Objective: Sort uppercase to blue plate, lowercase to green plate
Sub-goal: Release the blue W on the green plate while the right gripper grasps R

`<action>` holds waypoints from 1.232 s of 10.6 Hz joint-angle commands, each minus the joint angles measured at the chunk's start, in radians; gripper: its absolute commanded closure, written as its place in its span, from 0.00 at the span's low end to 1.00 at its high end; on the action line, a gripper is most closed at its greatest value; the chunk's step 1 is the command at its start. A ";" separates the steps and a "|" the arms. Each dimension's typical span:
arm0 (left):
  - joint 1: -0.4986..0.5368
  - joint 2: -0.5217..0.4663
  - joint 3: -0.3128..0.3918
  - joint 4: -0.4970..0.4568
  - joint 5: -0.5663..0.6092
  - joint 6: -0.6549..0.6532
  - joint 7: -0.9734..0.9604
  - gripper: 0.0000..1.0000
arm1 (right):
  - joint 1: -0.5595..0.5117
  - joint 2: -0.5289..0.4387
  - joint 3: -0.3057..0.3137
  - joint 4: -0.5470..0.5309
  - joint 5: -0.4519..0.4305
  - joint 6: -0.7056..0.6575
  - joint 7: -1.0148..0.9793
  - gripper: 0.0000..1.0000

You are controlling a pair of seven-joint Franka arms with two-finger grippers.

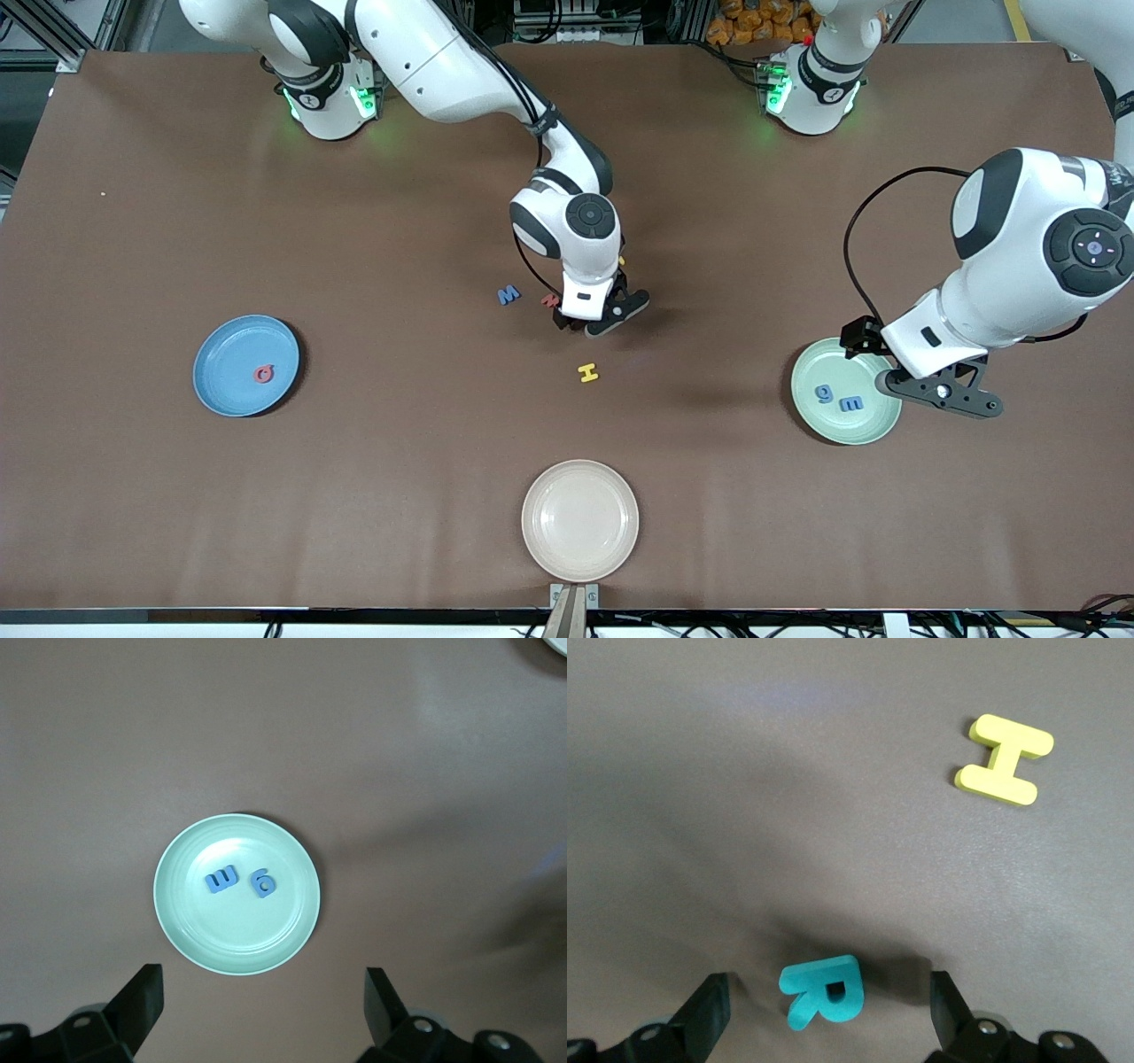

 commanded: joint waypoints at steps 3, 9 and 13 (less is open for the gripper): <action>0.007 -0.006 -0.016 0.018 -0.023 -0.024 -0.002 0.00 | 0.010 0.015 -0.003 0.019 0.014 -0.009 0.046 0.91; 0.008 -0.023 -0.027 0.016 -0.025 -0.024 -0.001 0.00 | -0.001 -0.002 -0.003 0.019 0.014 -0.012 0.057 1.00; 0.011 -0.026 -0.059 0.012 -0.025 -0.031 0.004 0.00 | -0.083 -0.103 -0.010 0.026 0.046 -0.212 0.079 1.00</action>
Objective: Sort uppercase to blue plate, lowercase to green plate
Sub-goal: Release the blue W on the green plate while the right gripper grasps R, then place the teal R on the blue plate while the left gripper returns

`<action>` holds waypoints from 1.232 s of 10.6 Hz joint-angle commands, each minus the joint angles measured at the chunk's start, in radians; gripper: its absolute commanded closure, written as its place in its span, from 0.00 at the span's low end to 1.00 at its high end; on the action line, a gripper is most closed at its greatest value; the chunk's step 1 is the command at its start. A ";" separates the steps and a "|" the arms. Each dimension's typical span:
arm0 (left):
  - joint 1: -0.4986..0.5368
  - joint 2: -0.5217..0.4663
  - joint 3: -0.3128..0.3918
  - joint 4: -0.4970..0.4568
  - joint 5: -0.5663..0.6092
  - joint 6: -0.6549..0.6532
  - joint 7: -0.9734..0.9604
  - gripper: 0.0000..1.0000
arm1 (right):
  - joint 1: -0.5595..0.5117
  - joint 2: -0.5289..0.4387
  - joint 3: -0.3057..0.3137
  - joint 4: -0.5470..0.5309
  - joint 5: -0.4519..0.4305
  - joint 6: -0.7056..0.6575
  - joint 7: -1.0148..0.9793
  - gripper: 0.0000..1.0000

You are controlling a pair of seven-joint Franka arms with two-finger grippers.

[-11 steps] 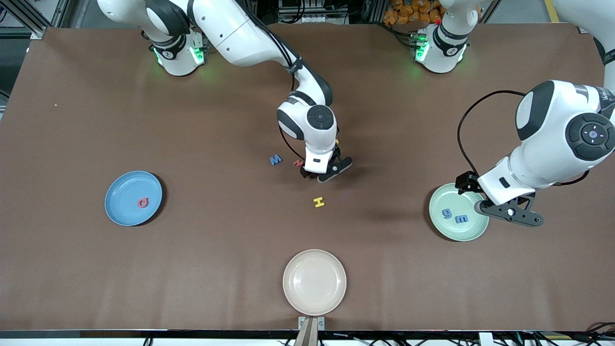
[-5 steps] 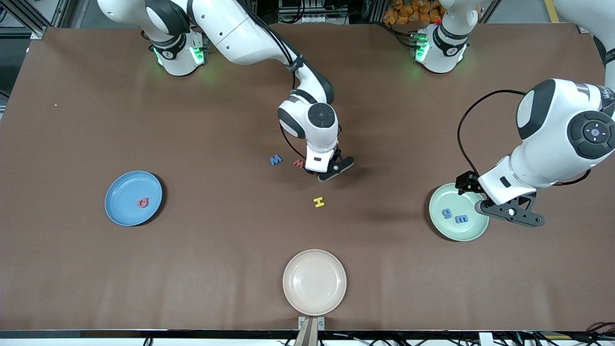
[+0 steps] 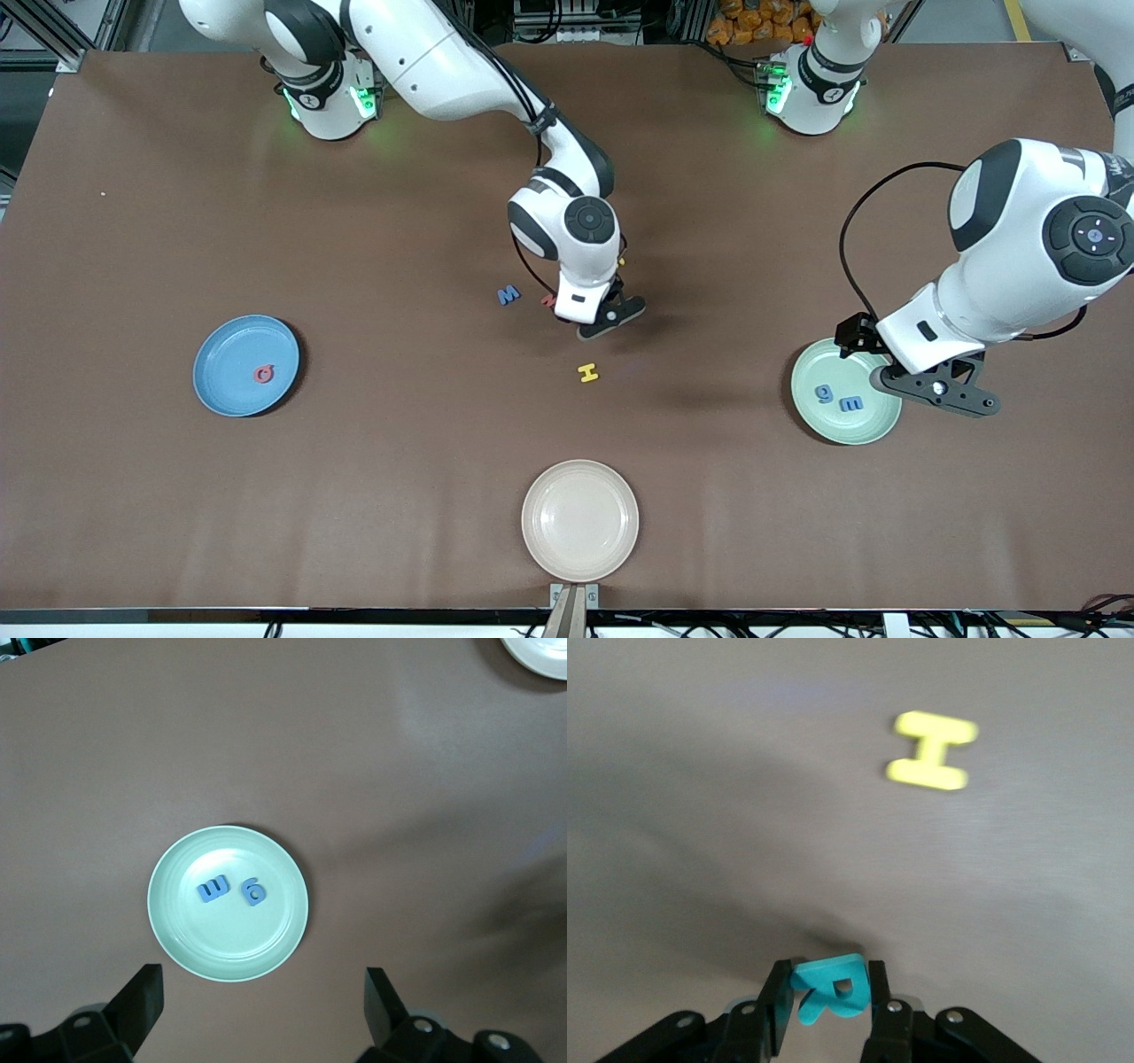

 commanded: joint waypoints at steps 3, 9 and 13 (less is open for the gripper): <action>0.003 -0.021 -0.078 -0.007 -0.023 -0.027 0.013 0.00 | -0.160 -0.135 0.000 -0.018 0.002 -0.133 0.010 1.00; 0.003 -0.017 -0.233 -0.007 -0.029 -0.028 0.328 0.00 | -0.298 -0.247 -0.154 -0.170 0.005 -0.080 -0.141 1.00; -0.005 0.013 -0.253 0.000 -0.040 -0.025 0.688 0.00 | -0.507 -0.359 -0.151 -0.376 0.016 -0.015 -0.393 1.00</action>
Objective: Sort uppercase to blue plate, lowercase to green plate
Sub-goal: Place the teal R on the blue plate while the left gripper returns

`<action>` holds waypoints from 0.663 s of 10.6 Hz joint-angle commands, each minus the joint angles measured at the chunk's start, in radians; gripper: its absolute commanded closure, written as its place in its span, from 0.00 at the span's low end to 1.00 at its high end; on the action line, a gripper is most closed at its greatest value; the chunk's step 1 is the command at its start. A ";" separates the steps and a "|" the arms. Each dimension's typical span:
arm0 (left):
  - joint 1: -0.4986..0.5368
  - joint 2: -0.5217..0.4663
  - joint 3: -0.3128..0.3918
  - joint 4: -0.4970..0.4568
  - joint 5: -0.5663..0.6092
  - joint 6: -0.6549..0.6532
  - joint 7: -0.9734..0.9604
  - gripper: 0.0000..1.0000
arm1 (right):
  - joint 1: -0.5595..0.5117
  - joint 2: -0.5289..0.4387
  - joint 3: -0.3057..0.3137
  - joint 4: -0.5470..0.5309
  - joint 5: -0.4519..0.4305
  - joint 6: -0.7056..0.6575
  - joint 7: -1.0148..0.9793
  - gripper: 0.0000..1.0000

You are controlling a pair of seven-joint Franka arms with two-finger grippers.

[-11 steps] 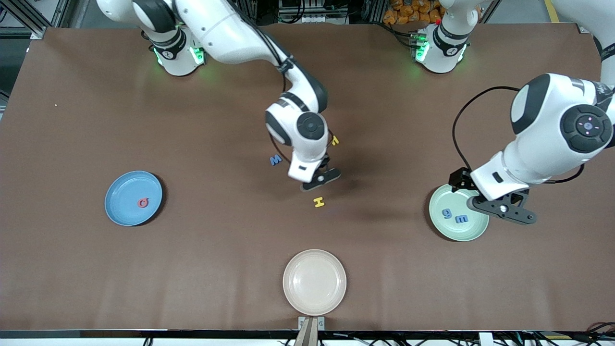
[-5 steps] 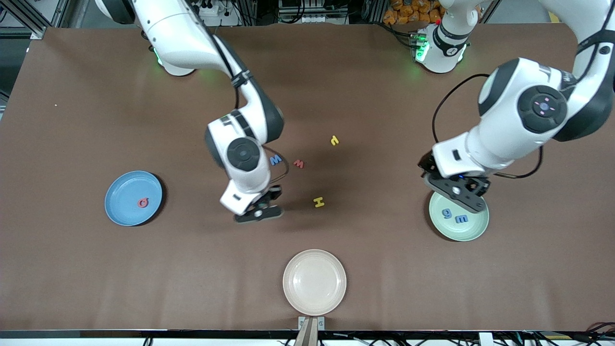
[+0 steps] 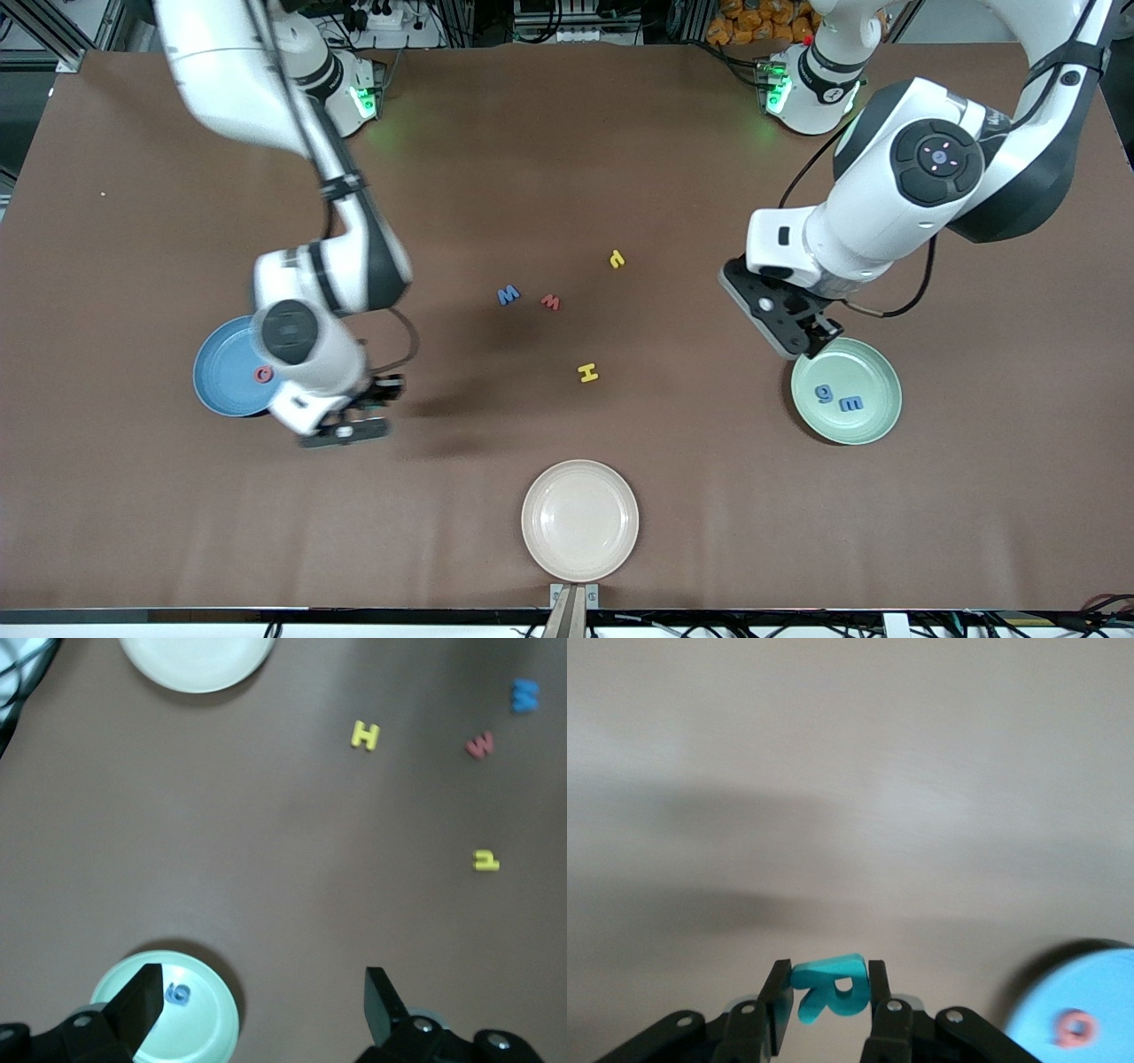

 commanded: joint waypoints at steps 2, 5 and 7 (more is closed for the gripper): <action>0.004 0.006 -0.025 0.004 -0.033 -0.010 0.167 0.00 | -0.156 -0.126 0.022 -0.202 0.014 0.012 -0.196 1.00; -0.063 0.008 -0.061 0.002 -0.033 0.000 0.081 0.00 | -0.279 -0.130 0.022 -0.234 0.014 0.007 -0.360 1.00; -0.145 0.017 -0.061 -0.002 -0.019 0.019 0.009 0.00 | -0.311 -0.129 0.022 -0.234 0.014 -0.072 -0.382 1.00</action>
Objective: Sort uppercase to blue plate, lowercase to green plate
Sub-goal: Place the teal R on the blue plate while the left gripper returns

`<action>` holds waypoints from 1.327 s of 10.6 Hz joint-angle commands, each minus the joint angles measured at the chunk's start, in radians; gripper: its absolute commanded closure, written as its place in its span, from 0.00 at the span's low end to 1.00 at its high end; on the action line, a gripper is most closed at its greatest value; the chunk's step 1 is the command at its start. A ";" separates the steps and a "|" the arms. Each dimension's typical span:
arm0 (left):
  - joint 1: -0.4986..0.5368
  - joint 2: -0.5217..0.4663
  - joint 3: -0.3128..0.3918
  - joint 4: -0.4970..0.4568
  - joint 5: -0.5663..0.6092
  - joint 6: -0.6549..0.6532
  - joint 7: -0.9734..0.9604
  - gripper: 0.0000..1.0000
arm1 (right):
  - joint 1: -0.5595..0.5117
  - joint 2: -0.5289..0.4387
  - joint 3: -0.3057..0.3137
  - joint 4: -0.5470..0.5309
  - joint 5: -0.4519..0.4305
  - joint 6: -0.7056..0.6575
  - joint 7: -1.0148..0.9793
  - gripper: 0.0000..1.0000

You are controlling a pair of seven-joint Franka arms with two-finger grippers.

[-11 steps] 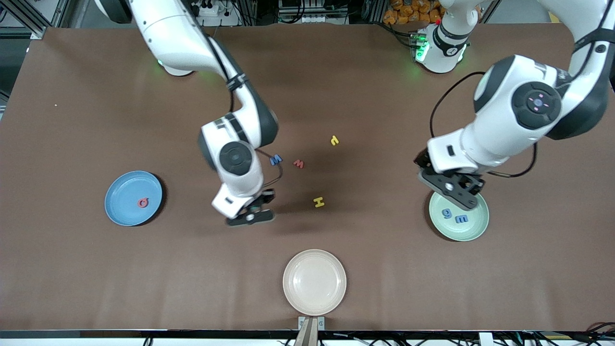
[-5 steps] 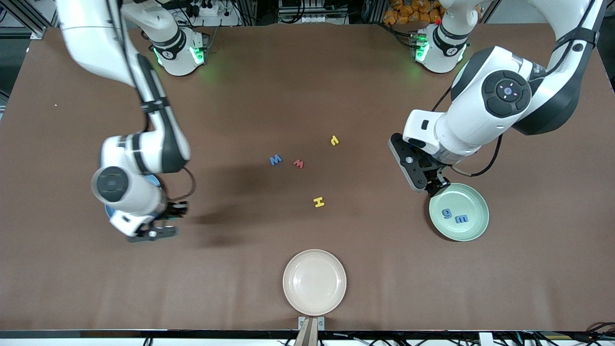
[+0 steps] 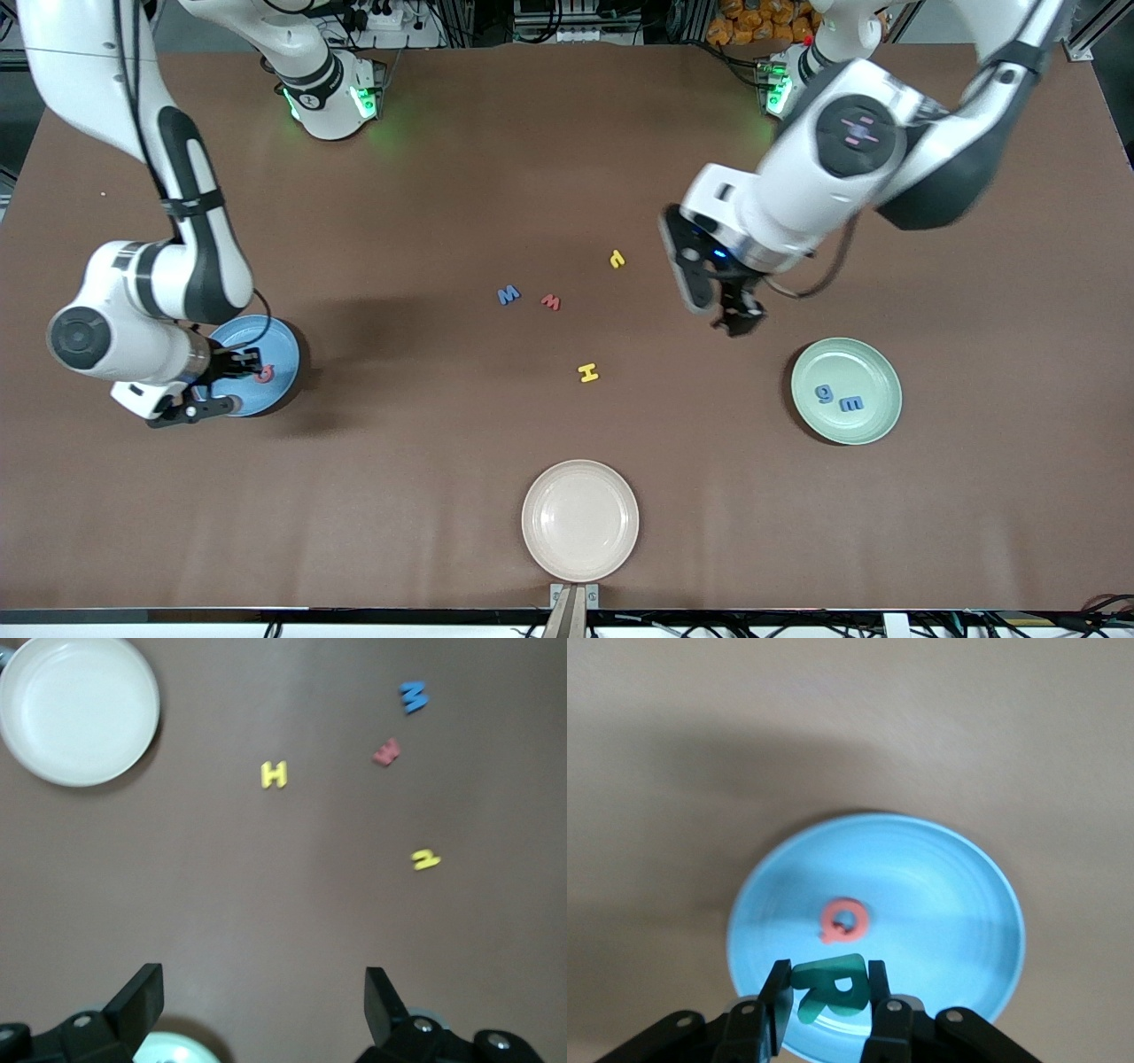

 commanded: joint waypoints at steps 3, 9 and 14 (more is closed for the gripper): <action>-0.141 0.016 0.005 -0.016 0.010 0.019 -0.064 0.00 | -0.062 -0.040 0.020 -0.032 0.008 -0.129 -0.057 0.14; -0.226 0.036 0.005 -0.095 0.070 0.052 -0.425 0.00 | -0.034 -0.021 0.027 0.017 0.011 -0.118 -0.061 0.00; -0.254 0.038 0.003 -0.178 0.065 0.052 -0.928 0.00 | 0.038 0.025 0.027 0.055 0.088 -0.064 -0.054 0.00</action>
